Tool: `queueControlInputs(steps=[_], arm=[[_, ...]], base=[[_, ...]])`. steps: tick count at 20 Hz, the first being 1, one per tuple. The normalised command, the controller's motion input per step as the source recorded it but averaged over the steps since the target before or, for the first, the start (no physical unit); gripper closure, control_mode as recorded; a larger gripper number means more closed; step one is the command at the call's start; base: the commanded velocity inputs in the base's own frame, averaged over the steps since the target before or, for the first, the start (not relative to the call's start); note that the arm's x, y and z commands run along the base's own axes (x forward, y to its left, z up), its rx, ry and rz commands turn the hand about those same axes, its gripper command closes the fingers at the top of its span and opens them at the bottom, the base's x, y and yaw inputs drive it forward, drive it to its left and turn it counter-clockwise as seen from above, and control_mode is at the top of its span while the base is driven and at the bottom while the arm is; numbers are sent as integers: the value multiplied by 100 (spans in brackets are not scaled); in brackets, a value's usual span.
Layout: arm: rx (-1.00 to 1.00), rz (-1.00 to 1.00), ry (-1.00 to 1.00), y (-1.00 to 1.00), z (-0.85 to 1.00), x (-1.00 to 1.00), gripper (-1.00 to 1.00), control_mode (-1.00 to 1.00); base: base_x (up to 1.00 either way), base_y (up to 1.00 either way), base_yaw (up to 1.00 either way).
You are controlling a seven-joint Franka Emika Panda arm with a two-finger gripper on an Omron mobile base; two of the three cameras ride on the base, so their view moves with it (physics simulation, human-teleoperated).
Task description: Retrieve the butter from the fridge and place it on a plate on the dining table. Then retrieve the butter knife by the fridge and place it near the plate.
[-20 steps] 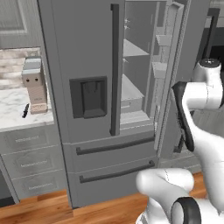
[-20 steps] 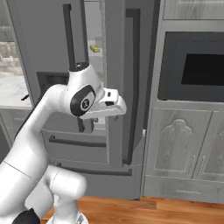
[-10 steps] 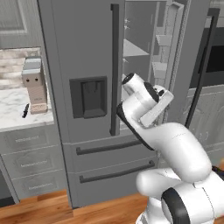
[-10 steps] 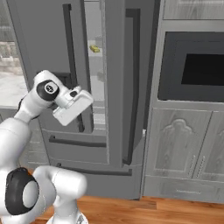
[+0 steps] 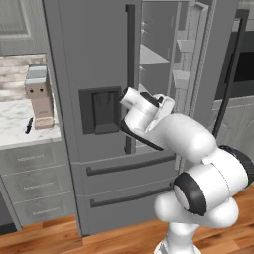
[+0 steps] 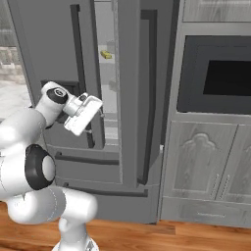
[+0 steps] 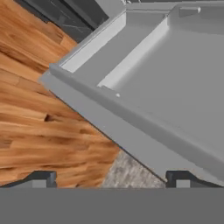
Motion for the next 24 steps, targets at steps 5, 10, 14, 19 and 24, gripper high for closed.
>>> queueControlInputs(steps=[5,10,14,19,24], arm=[[-1,17,5,-4,-28,53,-100,-100],[0,14,1,-16,-20,35,-100,-100],[0,7,5,-44,-1,0,-100,-100],[0,5,8,-42,0,0,-100,-100],[0,6,12,-30,-5,8,-100,-100]], base=[[0,0,0],[0,0,0],[0,0,0],[0,0,0],[0,0,0]])
